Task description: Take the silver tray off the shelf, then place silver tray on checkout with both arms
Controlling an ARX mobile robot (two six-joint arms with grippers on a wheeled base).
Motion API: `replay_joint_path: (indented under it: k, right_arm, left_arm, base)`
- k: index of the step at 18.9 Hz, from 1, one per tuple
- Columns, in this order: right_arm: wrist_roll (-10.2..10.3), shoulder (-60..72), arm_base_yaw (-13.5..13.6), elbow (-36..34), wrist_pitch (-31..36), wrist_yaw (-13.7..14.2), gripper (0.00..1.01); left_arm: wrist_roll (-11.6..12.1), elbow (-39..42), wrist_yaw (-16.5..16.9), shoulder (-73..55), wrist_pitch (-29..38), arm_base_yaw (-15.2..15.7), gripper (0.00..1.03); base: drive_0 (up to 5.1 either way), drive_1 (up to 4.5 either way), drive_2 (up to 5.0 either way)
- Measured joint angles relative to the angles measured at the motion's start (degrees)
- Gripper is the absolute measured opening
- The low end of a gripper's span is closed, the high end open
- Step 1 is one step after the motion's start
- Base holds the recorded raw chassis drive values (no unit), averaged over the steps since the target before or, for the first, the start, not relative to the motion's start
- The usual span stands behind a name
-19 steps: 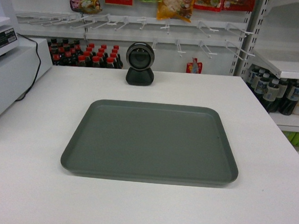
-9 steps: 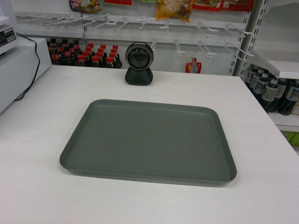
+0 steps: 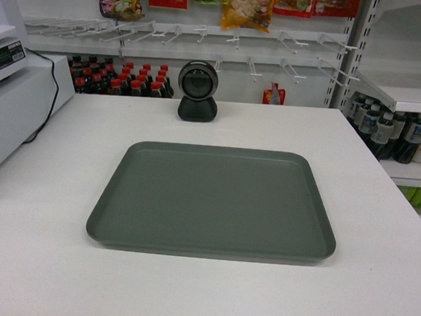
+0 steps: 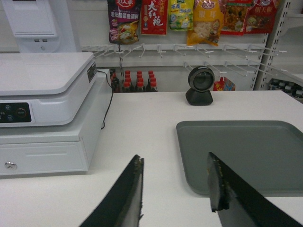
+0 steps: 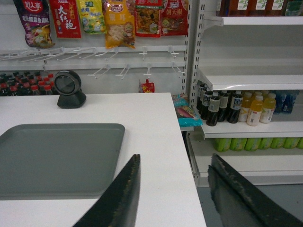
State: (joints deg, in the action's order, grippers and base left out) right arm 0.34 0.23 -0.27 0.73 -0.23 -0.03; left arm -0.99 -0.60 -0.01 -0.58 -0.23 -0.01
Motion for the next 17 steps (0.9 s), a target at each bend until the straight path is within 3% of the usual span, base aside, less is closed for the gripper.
replay_joint_path:
  k: [3, 5, 6, 17]
  right_arm:
    - [0.0, 0.0, 0.0, 0.0, 0.0, 0.0, 0.72]
    - [0.0, 0.0, 0.0, 0.0, 0.0, 0.0, 0.98]
    - [0.0, 0.0, 0.0, 0.0, 0.0, 0.0, 0.98]
    - [0.0, 0.0, 0.0, 0.0, 0.0, 0.0, 0.98]
  left_arm:
    - [0.0, 0.0, 0.0, 0.0, 0.0, 0.0, 0.69]
    - [0.0, 0.0, 0.0, 0.0, 0.0, 0.0, 0.95]
    - [0.0, 0.0, 0.0, 0.0, 0.0, 0.0, 0.99]
    - [0.0, 0.0, 0.0, 0.0, 0.0, 0.0, 0.98]
  base:
    - [0.0, 0.0, 0.0]
    - [0.0, 0.0, 0.0]
    - [0.0, 0.0, 0.0]
    - [0.0, 0.0, 0.0]
